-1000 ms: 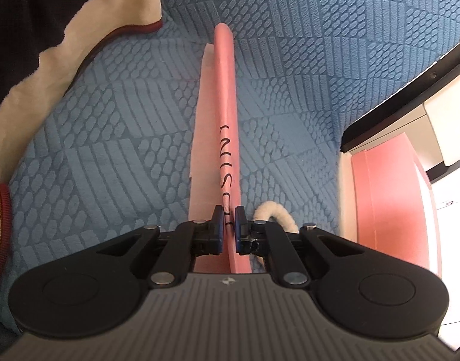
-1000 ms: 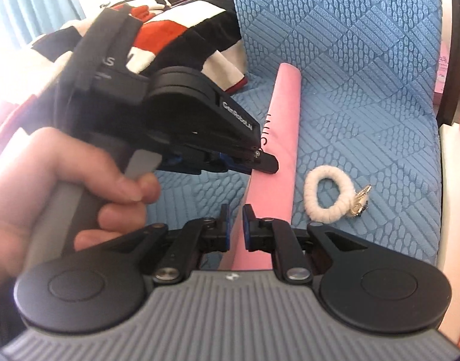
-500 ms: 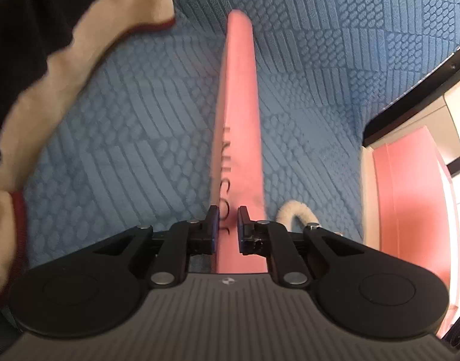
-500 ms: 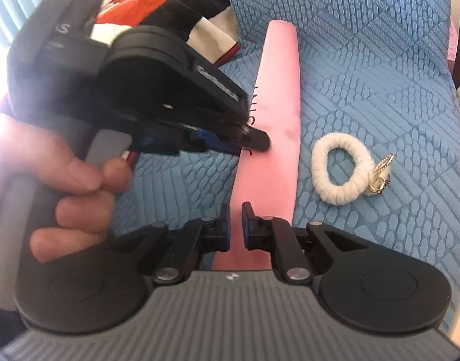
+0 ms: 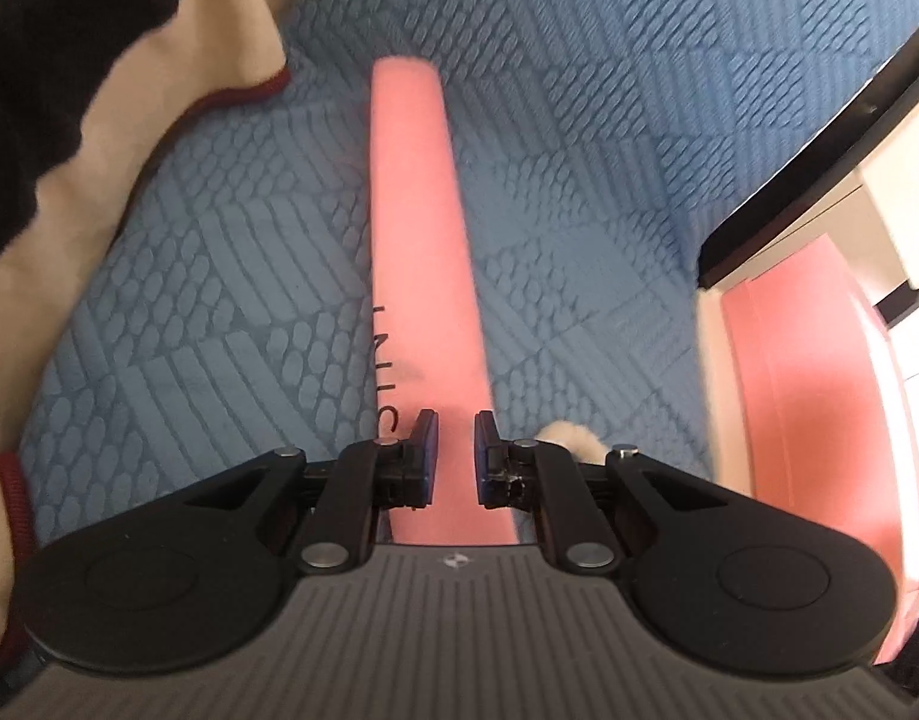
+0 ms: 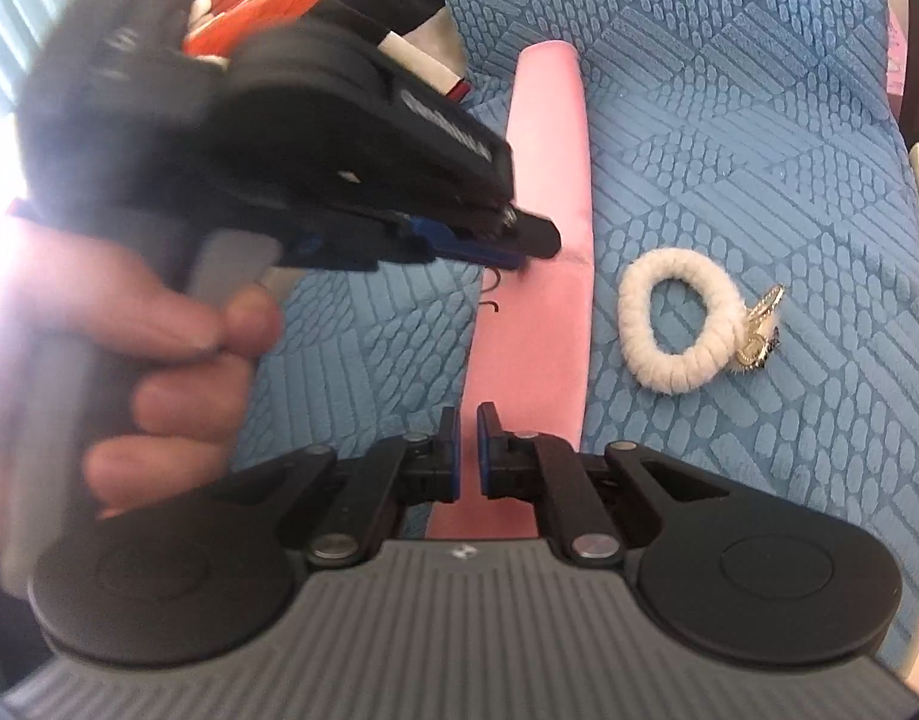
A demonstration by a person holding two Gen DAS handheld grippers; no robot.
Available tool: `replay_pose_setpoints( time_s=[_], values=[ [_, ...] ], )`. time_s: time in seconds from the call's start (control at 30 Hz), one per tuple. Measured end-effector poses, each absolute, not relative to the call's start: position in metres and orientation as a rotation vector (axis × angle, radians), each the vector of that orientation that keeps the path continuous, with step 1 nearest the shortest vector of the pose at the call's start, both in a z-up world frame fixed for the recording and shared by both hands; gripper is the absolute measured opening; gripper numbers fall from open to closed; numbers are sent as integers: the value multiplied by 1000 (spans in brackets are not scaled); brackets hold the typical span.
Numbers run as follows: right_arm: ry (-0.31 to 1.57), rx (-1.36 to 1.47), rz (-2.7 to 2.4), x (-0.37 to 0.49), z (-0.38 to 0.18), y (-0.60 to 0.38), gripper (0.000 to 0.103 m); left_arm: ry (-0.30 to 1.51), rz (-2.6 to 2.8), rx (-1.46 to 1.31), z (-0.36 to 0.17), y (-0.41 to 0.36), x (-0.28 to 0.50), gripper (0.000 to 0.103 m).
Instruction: Organize objects
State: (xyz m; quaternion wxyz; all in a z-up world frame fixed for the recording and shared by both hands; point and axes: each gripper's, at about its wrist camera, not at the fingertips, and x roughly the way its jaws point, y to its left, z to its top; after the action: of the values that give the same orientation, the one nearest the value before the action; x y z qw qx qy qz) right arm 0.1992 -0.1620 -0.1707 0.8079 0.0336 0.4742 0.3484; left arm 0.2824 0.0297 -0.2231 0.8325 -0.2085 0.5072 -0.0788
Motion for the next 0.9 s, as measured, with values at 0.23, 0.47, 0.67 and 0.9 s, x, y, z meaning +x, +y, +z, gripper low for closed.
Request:
replay_pose_setpoints(
  time_s=[0.23, 0.47, 0.67, 0.9],
  values=[
    [1039, 146, 711, 194, -162, -181, 29, 1077, -173, -453, -227, 33, 286, 13],
    [1108, 265, 673, 192, -162, -207, 33, 1078, -172, -458, -226, 33, 285, 13],
    [1160, 360, 640, 201, -168, -220, 33, 1082, -157, -479, -226, 34, 285, 13],
    [1216, 417, 640, 209, -174, -222, 36, 1082, -146, -495, -226, 35, 285, 12]
  ],
)
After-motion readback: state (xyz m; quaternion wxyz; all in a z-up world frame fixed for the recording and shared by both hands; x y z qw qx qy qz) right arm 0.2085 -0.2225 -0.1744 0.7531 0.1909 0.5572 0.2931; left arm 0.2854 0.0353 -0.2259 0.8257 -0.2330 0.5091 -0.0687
